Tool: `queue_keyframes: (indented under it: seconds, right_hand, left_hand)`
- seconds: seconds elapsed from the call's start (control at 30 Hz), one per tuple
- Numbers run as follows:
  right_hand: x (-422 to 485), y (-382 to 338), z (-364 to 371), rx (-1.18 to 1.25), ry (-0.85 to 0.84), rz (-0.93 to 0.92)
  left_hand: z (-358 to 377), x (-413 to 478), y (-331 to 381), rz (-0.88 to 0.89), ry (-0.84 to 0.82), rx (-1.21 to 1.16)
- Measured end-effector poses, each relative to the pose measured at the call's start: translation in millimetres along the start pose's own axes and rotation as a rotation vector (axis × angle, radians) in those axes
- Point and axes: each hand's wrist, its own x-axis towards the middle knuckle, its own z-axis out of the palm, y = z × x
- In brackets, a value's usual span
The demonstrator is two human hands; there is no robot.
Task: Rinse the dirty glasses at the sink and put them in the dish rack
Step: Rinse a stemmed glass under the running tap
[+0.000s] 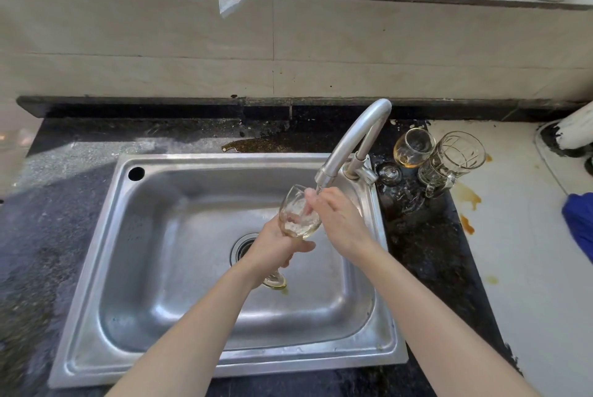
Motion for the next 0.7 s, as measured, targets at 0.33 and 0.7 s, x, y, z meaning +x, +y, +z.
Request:
queue_keyframes:
  seconds: [0.33, 0.7]
  right_hand:
    - [16.2, 3.5, 16.8, -0.188, 0.122, -0.017]
    - [32.2, -13.3, 15.1, 0.123, 0.369, 0.041]
  left_hand:
    - [13.2, 1.1, 21.2, -0.214, 0.095, -0.257]
    - [13.4, 15.5, 29.9, -0.31, 0.127, -0.31]
